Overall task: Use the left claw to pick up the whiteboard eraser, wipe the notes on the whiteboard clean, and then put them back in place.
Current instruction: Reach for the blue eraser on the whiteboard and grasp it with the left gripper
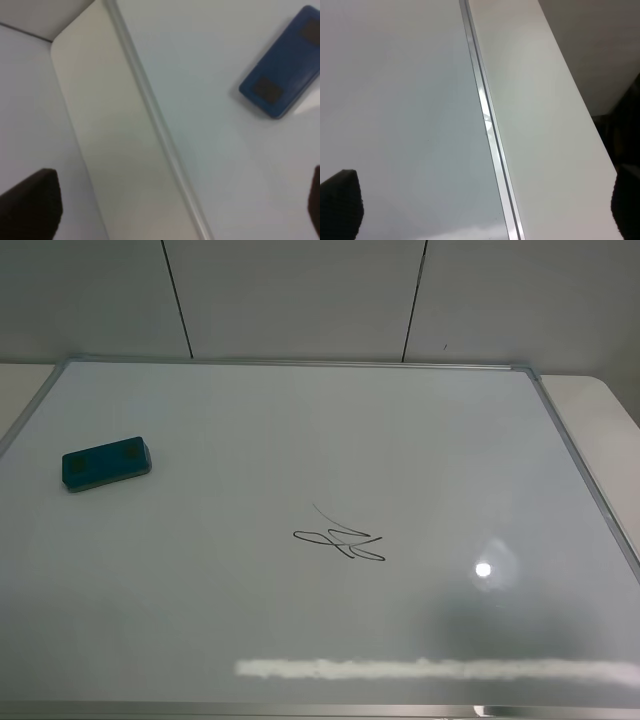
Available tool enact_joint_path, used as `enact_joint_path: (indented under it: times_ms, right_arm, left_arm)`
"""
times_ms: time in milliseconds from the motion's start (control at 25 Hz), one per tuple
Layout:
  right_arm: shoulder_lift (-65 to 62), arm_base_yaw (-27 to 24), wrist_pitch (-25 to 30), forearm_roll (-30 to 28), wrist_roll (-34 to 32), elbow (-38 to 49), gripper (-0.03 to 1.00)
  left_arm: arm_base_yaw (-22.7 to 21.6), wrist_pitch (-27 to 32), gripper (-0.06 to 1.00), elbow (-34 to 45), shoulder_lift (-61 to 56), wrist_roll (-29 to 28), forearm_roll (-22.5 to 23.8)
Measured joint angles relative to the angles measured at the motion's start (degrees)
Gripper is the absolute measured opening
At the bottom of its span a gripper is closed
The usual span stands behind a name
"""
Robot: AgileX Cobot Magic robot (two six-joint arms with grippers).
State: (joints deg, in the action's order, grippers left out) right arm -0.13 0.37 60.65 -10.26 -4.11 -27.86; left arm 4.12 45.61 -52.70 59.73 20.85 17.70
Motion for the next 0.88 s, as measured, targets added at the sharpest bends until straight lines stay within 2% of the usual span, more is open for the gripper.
enact_joint_path:
  times_ms: [280, 480, 680, 880]
  right_arm:
    - [0.0, 0.0, 0.0, 0.0, 0.0, 0.0, 0.99]
    - [0.0, 0.0, 0.0, 0.0, 0.0, 0.0, 0.99]
    - [0.0, 0.0, 0.0, 0.0, 0.0, 0.0, 0.99]
    - [0.0, 0.0, 0.0, 0.0, 0.0, 0.0, 0.99]
  left_arm:
    - [0.0, -1.5, 0.99, -2.1, 8.1, 1.4, -0.7]
    - [0.0, -0.4, 0.99, -6.1, 14.8, 3.5, -2.5]
    - [0.0, 2.4, 0.99, -9.4, 20.6, 8.6, -5.1]
    - [0.0, 2.8, 0.99, -10.8, 24.3, 16.1, -9.0]
